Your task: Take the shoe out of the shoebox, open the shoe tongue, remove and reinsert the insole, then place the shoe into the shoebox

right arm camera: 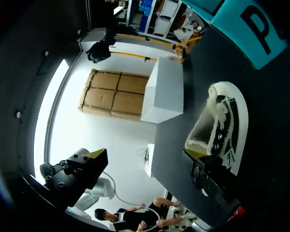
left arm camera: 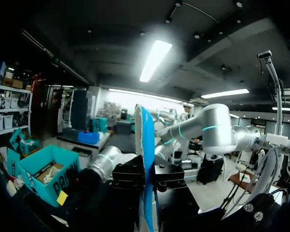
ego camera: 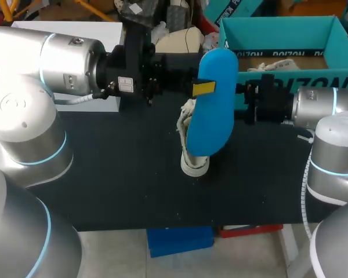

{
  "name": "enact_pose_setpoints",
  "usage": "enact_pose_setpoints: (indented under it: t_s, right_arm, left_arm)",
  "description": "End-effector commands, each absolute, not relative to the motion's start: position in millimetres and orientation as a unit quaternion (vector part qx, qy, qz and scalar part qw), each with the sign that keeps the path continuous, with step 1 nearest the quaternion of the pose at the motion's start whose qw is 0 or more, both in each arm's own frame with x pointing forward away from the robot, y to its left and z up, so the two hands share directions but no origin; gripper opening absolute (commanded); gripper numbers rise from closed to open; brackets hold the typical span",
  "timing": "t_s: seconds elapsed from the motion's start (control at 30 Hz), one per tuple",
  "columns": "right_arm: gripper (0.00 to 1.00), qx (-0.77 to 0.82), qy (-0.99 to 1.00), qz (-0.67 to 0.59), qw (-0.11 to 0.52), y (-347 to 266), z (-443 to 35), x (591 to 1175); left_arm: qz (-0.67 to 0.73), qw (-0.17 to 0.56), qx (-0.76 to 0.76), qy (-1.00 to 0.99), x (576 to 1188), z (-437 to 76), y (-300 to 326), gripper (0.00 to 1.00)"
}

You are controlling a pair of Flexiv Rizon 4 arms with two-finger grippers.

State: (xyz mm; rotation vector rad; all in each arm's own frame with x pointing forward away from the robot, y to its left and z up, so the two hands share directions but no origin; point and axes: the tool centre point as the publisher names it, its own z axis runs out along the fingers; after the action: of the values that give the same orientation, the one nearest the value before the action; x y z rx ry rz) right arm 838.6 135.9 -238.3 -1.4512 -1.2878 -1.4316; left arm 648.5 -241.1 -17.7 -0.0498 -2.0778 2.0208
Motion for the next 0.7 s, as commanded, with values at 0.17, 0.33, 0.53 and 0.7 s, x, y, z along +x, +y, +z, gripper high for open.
enact_pose_setpoints:
  t_s: [0.17,0.33,0.53,0.7]
  right_arm:
    - [1.0,-0.563,-0.498,-0.555,0.356,138,-239,838]
    - [1.0,-0.563,-0.498,-0.555,0.356,138,-239,838]
    - [1.0,-0.563,-0.498,-0.555,0.356,138,-239,838]
    - [1.0,-0.563,-0.498,-0.555,0.356,138,-239,838]
  left_arm:
    - [0.693,0.119,-0.015,-0.711,645,-19,-239,0.0]
    - [0.693,0.119,-0.015,-0.711,645,-19,-239,0.0]
    - [0.71,0.073,-0.078,-0.696,632,-39,-236,0.0]
    - [0.745,0.026,-0.107,-0.658,628,-77,-221,0.0]
